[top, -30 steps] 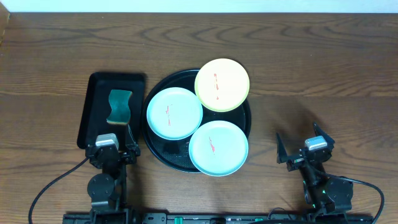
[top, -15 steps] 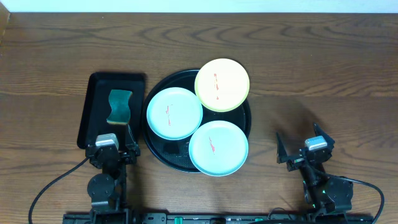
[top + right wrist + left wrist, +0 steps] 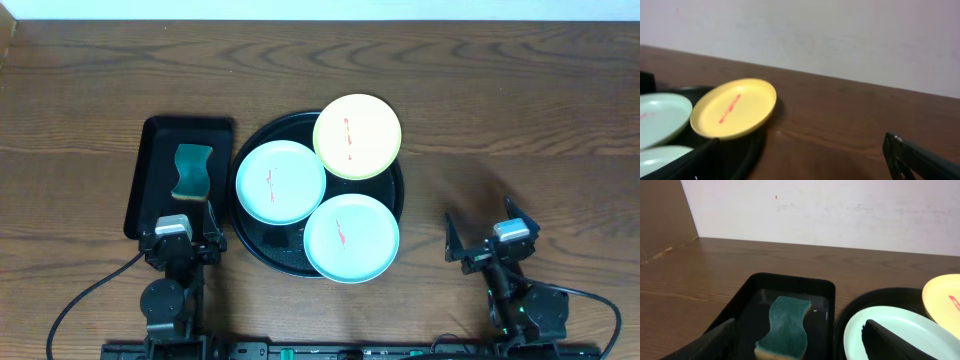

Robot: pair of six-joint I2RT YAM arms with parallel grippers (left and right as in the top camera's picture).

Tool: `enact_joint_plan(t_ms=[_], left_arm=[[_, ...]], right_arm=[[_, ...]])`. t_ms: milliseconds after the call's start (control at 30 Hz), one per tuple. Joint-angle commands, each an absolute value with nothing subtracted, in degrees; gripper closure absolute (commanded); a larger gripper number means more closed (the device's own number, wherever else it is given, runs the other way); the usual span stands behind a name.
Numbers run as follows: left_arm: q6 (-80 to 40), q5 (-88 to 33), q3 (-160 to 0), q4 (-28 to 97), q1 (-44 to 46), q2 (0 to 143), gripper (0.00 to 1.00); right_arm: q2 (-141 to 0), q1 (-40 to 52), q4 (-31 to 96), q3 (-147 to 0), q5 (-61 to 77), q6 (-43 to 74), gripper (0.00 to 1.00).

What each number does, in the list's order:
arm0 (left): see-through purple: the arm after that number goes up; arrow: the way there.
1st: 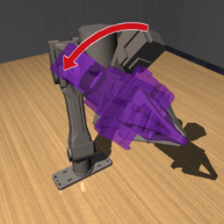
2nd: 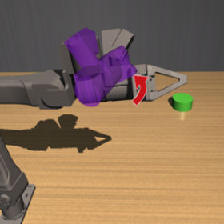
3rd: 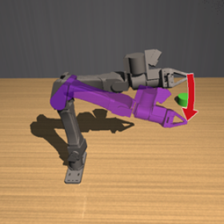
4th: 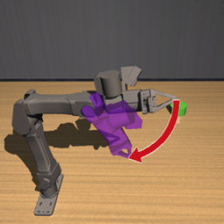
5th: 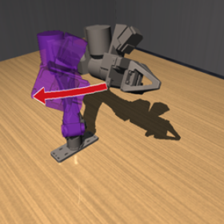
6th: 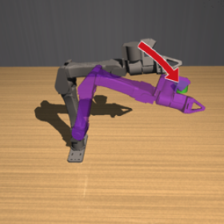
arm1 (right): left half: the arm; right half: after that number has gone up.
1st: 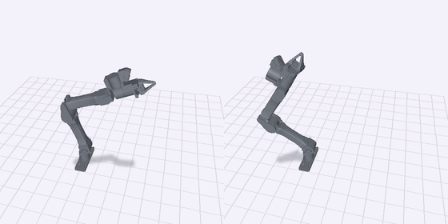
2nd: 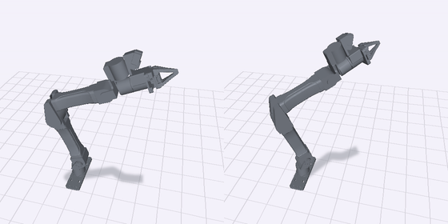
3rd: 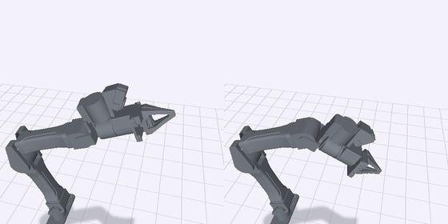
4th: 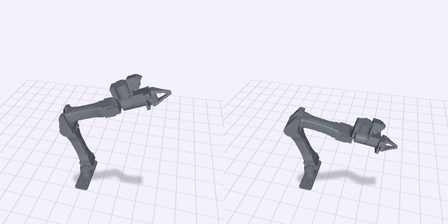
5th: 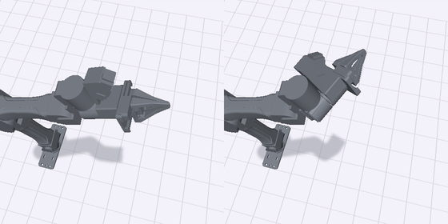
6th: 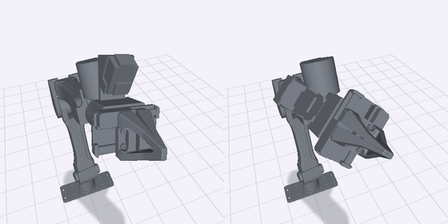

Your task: Clean dirty plates on tray and stack at the side

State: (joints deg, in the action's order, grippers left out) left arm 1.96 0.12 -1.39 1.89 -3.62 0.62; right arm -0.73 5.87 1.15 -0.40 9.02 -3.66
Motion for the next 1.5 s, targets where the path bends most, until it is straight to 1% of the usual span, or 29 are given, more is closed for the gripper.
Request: enact_joint_plan(t_ms=[0,100,300,500,633,767,933,1100,1200,1267,1333,1433,1467], left_arm=[[2.57,0.45,-3.09,3.84,-3.4,1.1,0.21],[2.5,0.4,-5.45,4.21,-3.4,3.46,0.21],[2.28,-3.46,-13.91,6.57,-3.4,12.86,0.21],[1.43,-5.96,-27.22,13.21,-3.4,25.1,0.21],[1.39,-7.77,-38.37,21.78,-3.4,33.67,0.21],[1.41,-8.19,-50.98,33.28,-3.46,42.57,0.21],[1.48,-8.16,-68.16,49.74,-3.46,55.92,0.21],[1.5,-8.47,-82.08,62.48,-3.46,68.95,0.21],[1.48,-10.24,-85.67,65.34,-3.44,74.43,0.21],[1.48,-11.68,-85.69,65.28,-3.44,76.84,0.21],[1.48,-11.57,-85.69,65.28,-3.44,79.02,0.21],[1.48,-11.57,-85.69,65.3,-3.44,81.97,0.21],[1.48,-11.57,-85.69,65.3,-3.44,82.85,0.21]], right_arm=[[-0.6,6.02,-0.86,-0.38,8.86,-0.86,0.01],[-0.62,6.02,-1.74,-1.32,8.86,-0.89,0.01],[-1.83,6.0,-1.45,-5.56,8.84,-0.89,0.01],[-8.51,6.0,-0.03,-13.15,8.86,-0.89,0.01],[-17.12,6.0,1.58,-20.71,8.93,-0.86,0.01],[-27.9,6.0,7.03,-31.0,9.8,-0.89,0.01],[-43.55,6.0,18.57,-46.68,12.75,-0.89,0.01],[-60.25,6.0,34.81,-64.55,18.28,-0.89,0.01],[-69.56,6.0,44.86,-74.22,21.61,-0.91,0.01],[-74.56,6.0,48.82,-78.48,23.51,-0.89,0.01],[-78.24,6.0,49.1,-80.27,26.15,-0.67,0.01],[-82.52,6.15,45.63,-80.2,34.09,4.58,0.01],[-83.64,6.31,44.71,-80.2,36.18,5.23,0.07]])
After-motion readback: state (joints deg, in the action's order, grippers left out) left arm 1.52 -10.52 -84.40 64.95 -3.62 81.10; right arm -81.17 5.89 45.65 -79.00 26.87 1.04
